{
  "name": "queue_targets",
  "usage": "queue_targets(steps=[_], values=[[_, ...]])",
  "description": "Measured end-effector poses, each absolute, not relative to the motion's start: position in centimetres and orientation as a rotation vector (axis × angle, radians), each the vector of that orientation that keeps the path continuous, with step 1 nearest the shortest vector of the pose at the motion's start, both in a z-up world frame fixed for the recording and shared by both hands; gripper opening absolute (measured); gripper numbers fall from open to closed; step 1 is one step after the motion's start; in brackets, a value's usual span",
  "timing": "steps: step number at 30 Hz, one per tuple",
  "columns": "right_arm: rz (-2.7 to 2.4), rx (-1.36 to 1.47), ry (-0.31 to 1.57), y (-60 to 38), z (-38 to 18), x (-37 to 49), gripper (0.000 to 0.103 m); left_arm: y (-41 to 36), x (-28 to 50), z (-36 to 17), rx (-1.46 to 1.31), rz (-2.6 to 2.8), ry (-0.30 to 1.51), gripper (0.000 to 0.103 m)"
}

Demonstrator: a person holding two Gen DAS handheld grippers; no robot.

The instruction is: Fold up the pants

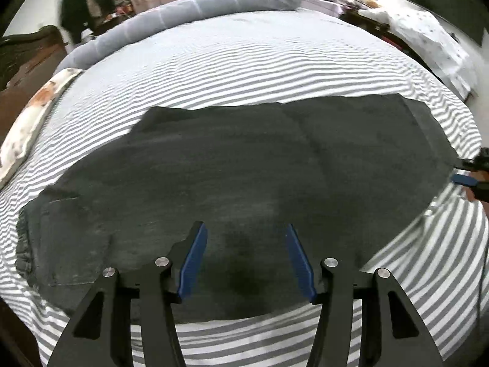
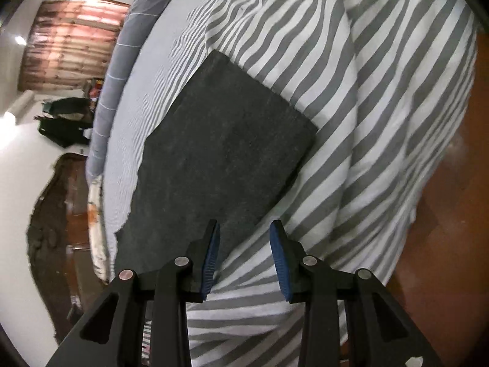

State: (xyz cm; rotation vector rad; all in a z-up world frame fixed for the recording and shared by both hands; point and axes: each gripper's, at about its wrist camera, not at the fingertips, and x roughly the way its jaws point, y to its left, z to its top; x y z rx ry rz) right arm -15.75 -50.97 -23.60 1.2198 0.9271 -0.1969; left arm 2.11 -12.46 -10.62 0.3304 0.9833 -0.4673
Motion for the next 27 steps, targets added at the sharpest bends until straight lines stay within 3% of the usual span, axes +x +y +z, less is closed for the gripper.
queue_targets(steps=[12,15,18,21,23,27], values=[[-0.2,1.173,0.865,-55.0,-22.2,-10.0,0.032,-15.9,2.8,-12.1,0.364,-0.471,1.042,0.055],[-0.198,1.101,0.876,-55.0,-21.3,-9.1,0.018,-16.2,3.0,-12.5,0.374,-0.468,1.048,0.055],[-0.185,1.081,0.881,-54.9,-21.2,-9.1,0.017,-16.4,3.1,-12.9,0.375,-0.463,1.063,0.055],[-0.196,1.124,0.867,-55.2,-21.6,-10.0,0.024,-16.3,3.2,-13.3,0.375,-0.456,1.07,0.055],[-0.197,1.161,0.863,-55.1,-22.1,-11.0,0.044,-16.3,3.3,-13.4,0.374,-0.454,1.072,0.055],[-0.22,1.184,0.871,-54.8,-22.9,-12.7,0.051,-16.1,3.6,-13.8,0.364,-0.446,1.079,0.055]])
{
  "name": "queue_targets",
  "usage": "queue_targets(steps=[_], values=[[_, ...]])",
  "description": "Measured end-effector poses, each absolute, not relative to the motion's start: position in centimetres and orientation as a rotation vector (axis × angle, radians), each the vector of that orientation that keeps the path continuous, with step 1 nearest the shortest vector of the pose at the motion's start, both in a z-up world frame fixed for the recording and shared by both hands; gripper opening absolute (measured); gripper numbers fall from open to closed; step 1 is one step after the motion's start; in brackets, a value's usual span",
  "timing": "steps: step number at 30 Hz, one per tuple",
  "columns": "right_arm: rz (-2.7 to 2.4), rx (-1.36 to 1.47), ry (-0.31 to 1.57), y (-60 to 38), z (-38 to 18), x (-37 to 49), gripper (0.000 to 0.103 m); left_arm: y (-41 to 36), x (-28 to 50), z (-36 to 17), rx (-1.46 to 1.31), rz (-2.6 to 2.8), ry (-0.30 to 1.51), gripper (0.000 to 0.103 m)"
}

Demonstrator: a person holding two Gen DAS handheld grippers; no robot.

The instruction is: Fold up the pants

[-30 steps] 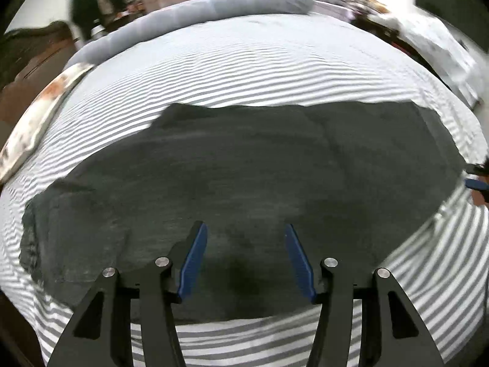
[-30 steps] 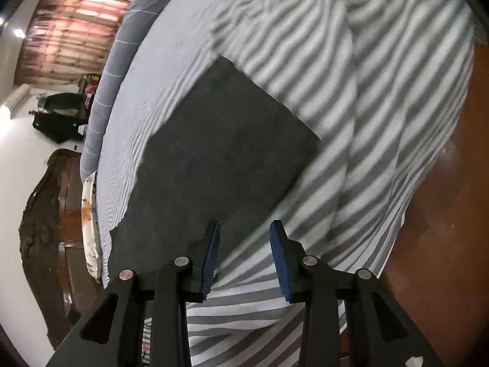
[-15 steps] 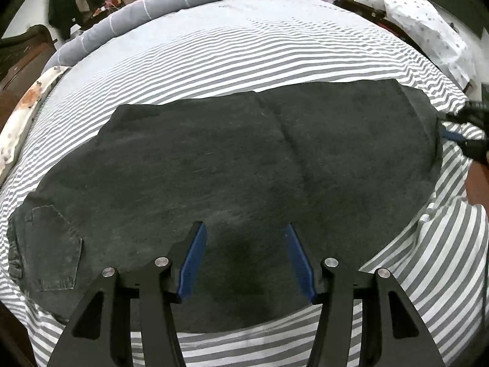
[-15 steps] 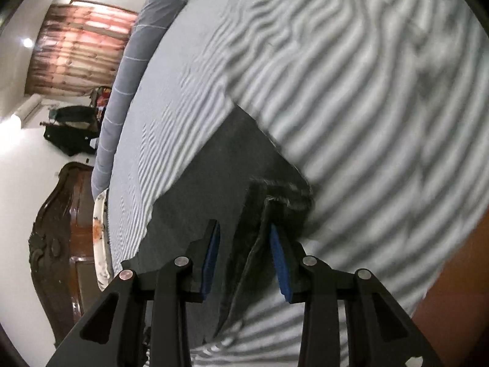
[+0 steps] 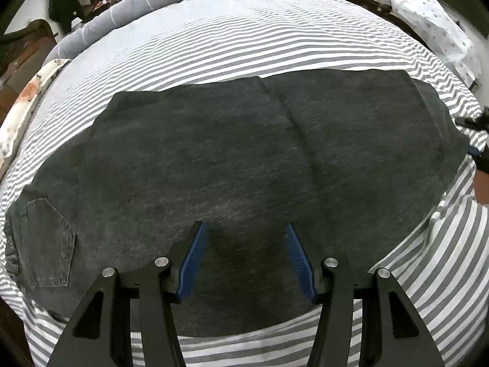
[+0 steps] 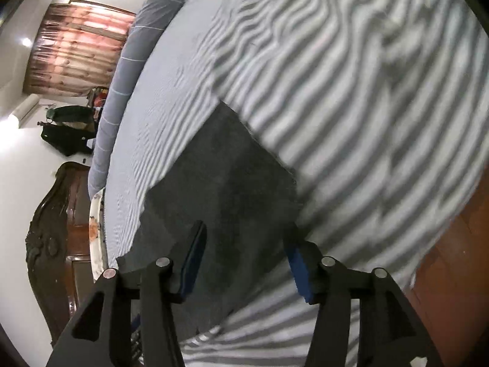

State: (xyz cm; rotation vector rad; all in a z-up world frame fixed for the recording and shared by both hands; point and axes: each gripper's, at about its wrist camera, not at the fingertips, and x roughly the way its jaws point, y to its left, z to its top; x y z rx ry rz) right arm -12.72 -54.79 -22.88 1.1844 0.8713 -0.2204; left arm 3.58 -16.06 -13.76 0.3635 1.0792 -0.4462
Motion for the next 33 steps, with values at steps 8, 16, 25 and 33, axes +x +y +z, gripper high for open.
queue_targets(steps=[8,16,25,33], values=[[-0.205,1.241,0.826,-55.2,-23.9,-14.3,0.041,-16.0,3.8,-13.5,0.337,-0.459,1.077,0.055],[-0.234,1.294,0.799,-55.8,-25.5,-13.8,0.007,-18.5,3.1,-13.0,0.349,-0.544,1.055,0.055],[-0.189,1.248,0.76,-54.8,-21.1,-12.7,0.007,-20.2,4.4,-14.9,0.32,-0.562,1.094,0.055],[-0.058,1.12,0.748,-51.2,-14.4,-7.9,0.007,-19.6,4.8,-14.3,0.287,-0.575,1.116,0.055]])
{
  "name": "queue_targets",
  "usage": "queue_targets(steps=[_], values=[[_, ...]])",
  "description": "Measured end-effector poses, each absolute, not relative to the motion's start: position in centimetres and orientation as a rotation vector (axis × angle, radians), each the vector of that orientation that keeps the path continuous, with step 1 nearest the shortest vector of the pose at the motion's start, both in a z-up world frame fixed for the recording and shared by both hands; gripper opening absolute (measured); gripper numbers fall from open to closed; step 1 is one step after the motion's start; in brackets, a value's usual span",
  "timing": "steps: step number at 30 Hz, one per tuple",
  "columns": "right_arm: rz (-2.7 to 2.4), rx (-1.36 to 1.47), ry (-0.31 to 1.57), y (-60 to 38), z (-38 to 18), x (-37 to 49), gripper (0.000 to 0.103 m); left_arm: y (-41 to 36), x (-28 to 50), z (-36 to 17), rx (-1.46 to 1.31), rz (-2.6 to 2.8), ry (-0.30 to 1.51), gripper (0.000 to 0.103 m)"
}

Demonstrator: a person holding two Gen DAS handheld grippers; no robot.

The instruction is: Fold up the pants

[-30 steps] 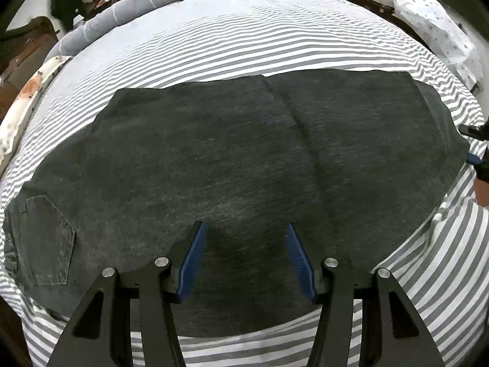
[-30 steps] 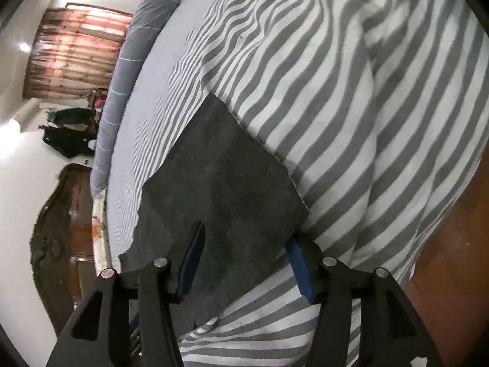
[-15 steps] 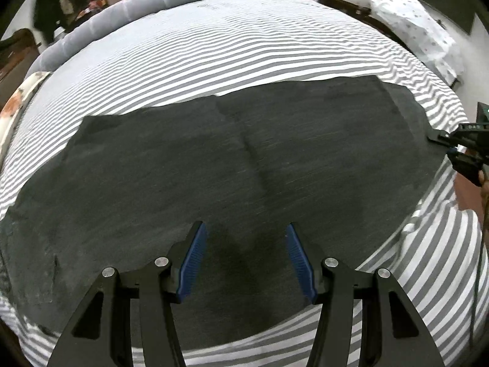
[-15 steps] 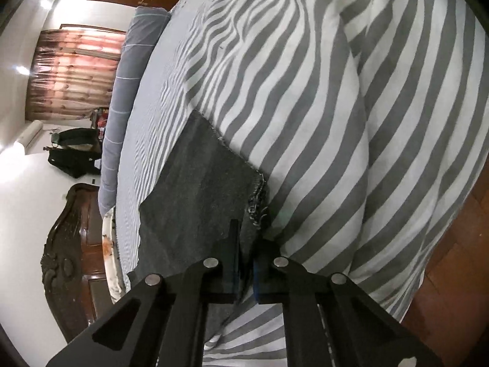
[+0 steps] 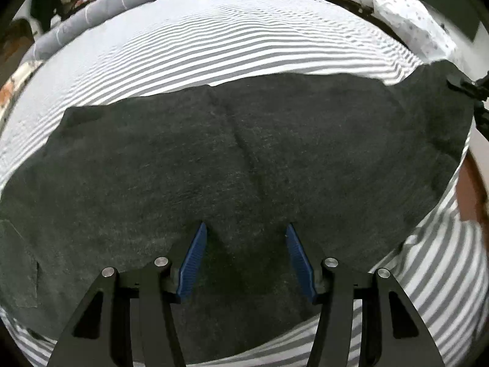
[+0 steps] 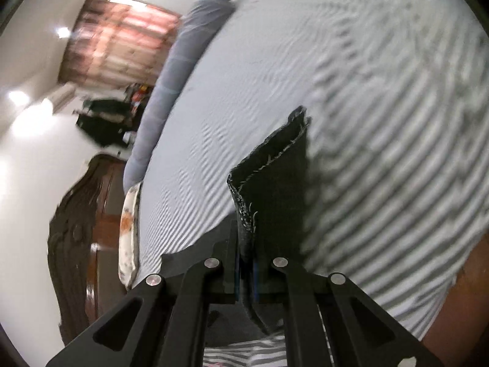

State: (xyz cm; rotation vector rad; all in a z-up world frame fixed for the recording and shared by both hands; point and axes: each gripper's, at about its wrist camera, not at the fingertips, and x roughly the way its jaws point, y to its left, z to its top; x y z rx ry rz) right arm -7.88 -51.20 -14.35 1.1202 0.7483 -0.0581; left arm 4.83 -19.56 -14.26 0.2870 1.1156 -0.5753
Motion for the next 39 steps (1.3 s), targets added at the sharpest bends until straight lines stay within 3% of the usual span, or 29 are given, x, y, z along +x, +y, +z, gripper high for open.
queue_targets(steps=[11,19,27,33,37,39], values=[[0.143,0.928,0.866,-39.4,-9.9,1.7,0.007,-9.3,8.8,-10.2,0.123,-0.448,1.105,0.059],[0.261,0.833,1.017,-29.3,-12.5,5.9,0.007,0.3,10.7,-9.7,0.006,-0.313,1.09,0.061],[0.345,0.639,1.192,-19.3,-16.1,7.8,0.007,3.7,11.2,-10.7,-0.115,-0.327,1.113,0.061],[0.345,0.539,1.268,-16.8,-17.9,7.0,0.017,3.7,11.2,-10.7,-0.172,-0.366,1.129,0.061],[0.364,0.559,1.278,-16.6,-17.7,5.9,0.039,3.4,11.3,-11.0,-0.215,-0.401,1.15,0.061],[0.354,0.549,1.26,-17.1,-17.3,4.4,0.041,3.3,11.2,-11.0,-0.256,-0.429,1.166,0.061]])
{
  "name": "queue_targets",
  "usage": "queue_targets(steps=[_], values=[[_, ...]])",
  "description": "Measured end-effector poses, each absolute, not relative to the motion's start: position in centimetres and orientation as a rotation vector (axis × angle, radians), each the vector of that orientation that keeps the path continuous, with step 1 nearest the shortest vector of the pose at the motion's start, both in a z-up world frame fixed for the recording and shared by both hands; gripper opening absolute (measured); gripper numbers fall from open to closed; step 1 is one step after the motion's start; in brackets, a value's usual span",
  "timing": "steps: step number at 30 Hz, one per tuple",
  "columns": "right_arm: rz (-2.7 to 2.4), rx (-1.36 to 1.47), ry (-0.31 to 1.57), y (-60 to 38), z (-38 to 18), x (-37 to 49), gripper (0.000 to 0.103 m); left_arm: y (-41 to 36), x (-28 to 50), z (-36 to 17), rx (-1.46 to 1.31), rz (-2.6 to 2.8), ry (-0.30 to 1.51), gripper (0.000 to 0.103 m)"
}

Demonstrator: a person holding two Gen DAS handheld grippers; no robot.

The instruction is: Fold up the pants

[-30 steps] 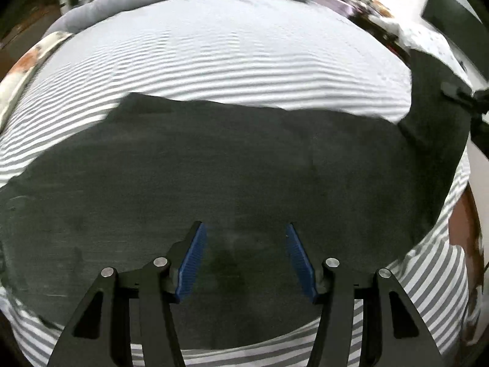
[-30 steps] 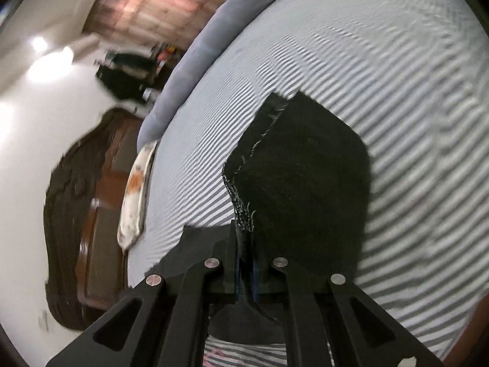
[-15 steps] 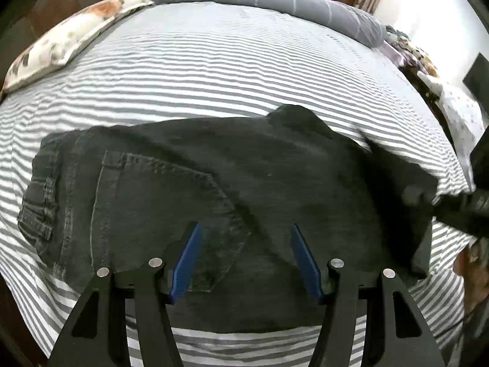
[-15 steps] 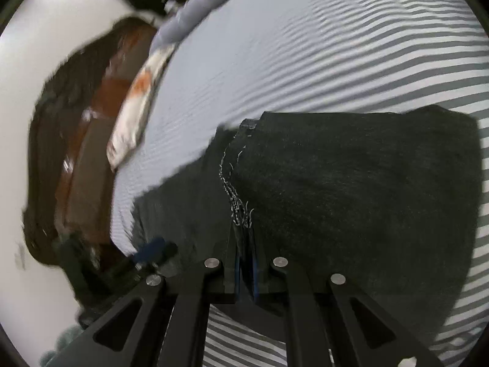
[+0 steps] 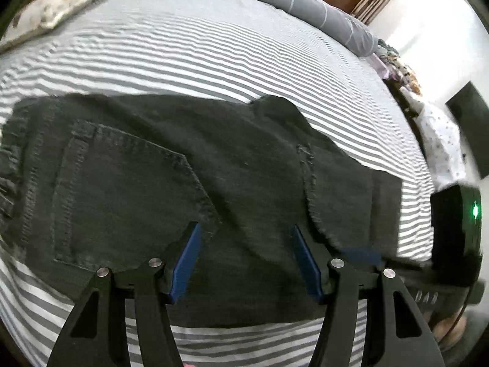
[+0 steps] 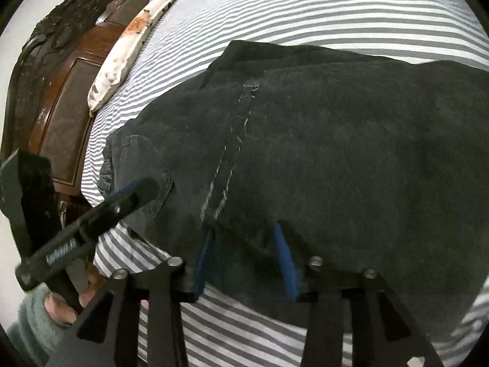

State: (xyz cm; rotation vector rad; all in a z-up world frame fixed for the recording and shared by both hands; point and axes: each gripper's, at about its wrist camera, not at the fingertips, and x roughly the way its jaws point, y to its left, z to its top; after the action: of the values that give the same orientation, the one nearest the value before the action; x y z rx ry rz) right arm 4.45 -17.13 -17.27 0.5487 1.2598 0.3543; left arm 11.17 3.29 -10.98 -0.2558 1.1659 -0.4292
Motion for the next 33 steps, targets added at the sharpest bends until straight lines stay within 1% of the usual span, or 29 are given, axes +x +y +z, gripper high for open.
queue_targets(steps=[4,9,11,15,21,23,28,30,33], values=[[0.342,0.58,1.262,-17.7,-17.8,1.7,0.042,2.6,11.3,-11.2,-0.314,-0.49,1.199,0.061],[0.273,0.644,1.281,-19.2,-19.7,-0.9,0.042,0.0,11.6,-12.6,-0.29,-0.526,1.272,0.062],[0.254,0.682,1.268,-19.7,-20.1,-1.3,0.04,-0.9,11.8,-13.2,-0.277,-0.53,1.293,0.062],[0.178,0.711,1.24,-21.5,-20.0,-1.7,0.04,-2.2,12.1,-13.4,-0.237,-0.508,1.291,0.071],[0.065,0.847,1.205,-25.2,-20.3,-3.1,0.04,-2.9,11.5,-12.9,-0.189,-0.489,1.272,0.071],[0.043,0.888,1.192,-26.3,-20.4,-3.6,0.039,-3.2,11.4,-12.9,-0.176,-0.483,1.273,0.071],[-0.03,0.922,1.168,-27.8,-20.2,-4.4,0.038,-4.5,10.8,-12.6,-0.109,-0.448,1.272,0.07],[-0.047,0.923,1.159,-28.2,-20.1,-4.5,0.038,-5.2,10.6,-12.7,-0.075,-0.45,1.279,0.065],[-0.062,0.934,1.157,-28.4,-20.1,-4.6,0.038,-6.2,10.4,-12.8,-0.032,-0.425,1.28,0.061]])
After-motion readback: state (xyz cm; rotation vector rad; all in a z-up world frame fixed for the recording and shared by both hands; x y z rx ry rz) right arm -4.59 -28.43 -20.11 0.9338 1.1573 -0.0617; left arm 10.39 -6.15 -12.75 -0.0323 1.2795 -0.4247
